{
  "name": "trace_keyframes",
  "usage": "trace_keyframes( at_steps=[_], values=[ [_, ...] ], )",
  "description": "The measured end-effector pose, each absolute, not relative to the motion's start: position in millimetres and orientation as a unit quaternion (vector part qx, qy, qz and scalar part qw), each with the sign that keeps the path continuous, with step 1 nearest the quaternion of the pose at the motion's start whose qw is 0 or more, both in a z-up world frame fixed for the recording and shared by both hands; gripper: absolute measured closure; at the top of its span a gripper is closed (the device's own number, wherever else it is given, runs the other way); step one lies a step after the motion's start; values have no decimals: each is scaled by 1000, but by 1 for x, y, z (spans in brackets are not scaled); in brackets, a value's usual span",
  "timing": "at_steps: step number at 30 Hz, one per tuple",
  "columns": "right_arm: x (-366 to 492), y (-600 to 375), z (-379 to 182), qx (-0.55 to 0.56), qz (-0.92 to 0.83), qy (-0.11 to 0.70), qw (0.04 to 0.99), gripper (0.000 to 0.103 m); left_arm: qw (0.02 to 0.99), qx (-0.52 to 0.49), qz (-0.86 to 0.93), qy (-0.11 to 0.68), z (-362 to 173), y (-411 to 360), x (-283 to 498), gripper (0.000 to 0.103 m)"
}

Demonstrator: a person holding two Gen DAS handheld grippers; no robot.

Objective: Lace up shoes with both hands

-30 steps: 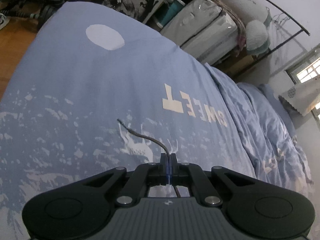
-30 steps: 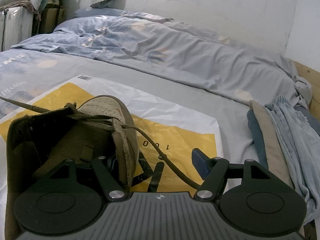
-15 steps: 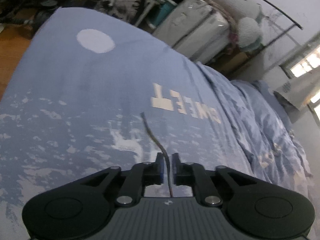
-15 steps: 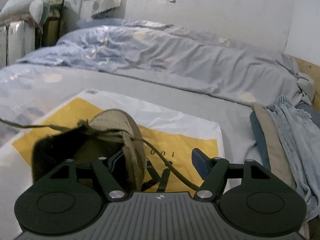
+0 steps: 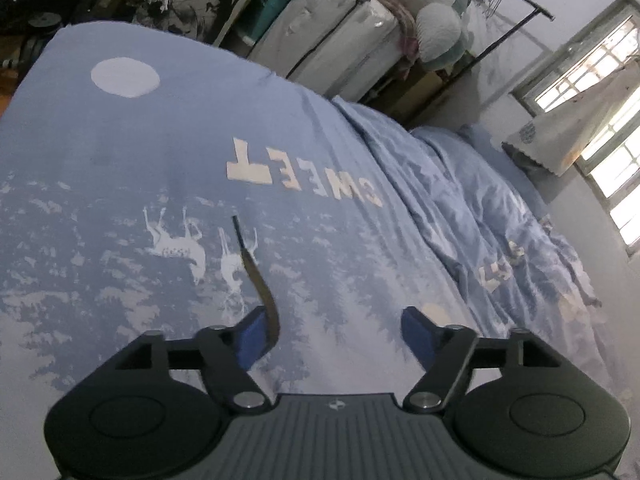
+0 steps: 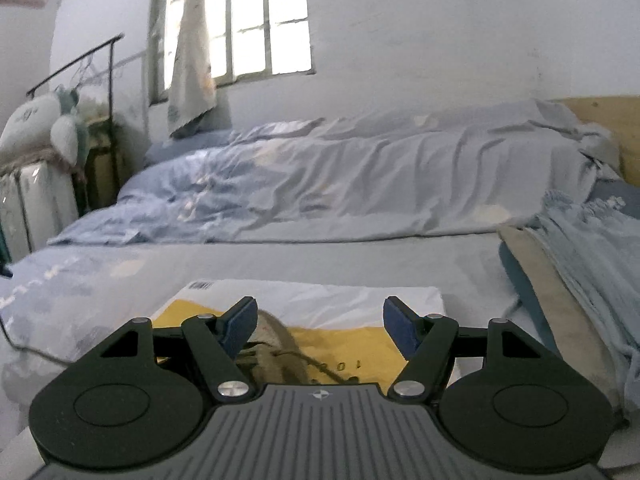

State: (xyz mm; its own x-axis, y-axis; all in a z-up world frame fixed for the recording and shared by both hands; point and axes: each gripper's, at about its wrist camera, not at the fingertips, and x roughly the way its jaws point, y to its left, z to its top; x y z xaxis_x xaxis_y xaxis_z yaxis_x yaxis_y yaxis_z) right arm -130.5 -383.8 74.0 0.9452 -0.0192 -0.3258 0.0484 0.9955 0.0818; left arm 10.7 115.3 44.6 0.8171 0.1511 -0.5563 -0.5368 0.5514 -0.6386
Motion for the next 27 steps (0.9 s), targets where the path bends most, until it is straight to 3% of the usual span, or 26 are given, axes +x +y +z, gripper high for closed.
trace_keyframes(
  at_steps=[6, 27],
  values=[
    [-123, -407, 71, 92, -30, 159, 982, 33, 848, -450, 148, 238, 35, 95, 18, 23],
    [-111, -442, 61, 141, -66, 155, 976, 33, 923, -318, -40, 213, 50, -31, 43, 22]
  ],
)
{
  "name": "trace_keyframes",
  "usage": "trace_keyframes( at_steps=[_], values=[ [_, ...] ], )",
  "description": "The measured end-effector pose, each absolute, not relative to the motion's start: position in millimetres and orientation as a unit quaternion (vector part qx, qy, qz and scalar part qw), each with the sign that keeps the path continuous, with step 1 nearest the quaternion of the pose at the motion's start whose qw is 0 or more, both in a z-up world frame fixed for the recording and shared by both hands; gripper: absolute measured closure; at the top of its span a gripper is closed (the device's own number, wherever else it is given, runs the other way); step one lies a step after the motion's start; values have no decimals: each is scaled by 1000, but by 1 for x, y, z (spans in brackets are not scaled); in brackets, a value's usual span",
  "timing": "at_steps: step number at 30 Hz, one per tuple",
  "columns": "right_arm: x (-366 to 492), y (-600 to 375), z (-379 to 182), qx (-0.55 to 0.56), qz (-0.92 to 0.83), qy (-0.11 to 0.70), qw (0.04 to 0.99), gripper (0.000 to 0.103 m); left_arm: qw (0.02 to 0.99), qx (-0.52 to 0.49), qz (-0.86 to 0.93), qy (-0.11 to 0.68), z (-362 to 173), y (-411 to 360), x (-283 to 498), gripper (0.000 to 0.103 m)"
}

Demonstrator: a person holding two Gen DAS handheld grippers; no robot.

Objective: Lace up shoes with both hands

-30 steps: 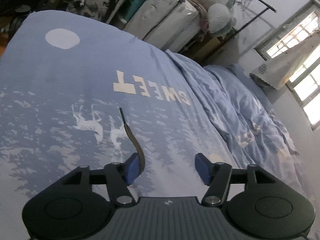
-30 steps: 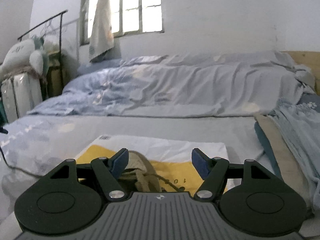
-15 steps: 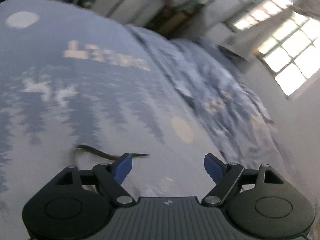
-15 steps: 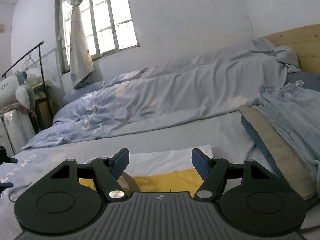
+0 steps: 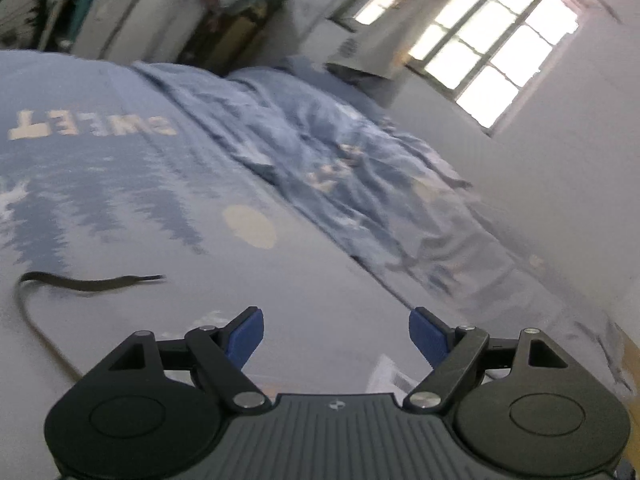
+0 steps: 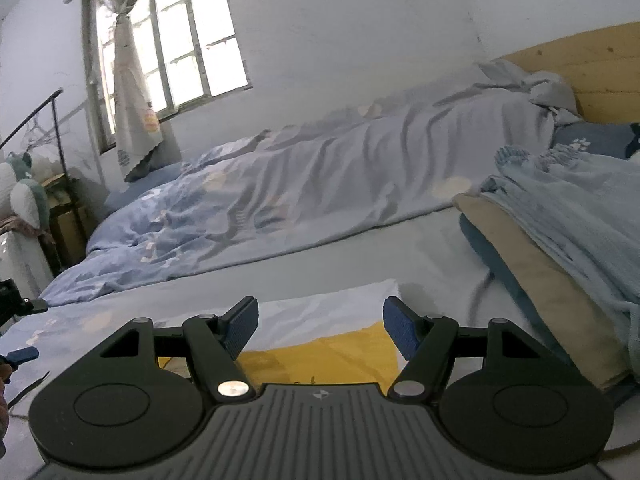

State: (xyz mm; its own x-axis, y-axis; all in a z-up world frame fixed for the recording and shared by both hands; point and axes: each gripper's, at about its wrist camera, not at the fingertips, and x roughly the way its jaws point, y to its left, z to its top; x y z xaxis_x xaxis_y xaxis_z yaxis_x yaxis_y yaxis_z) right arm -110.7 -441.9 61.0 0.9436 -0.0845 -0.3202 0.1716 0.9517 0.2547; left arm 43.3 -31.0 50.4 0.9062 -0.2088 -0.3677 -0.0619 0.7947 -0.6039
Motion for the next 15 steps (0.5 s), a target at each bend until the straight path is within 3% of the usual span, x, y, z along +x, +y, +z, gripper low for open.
trace_keyframes(
  at_steps=[10, 15],
  values=[
    [-122, -481, 57, 187, -109, 152, 964, 33, 925, -276, -169, 200, 59, -82, 38, 18],
    [-137, -507, 48, 219, -138, 160, 953, 33, 910, -256, -282, 165, 71, -109, 23, 6]
  ],
)
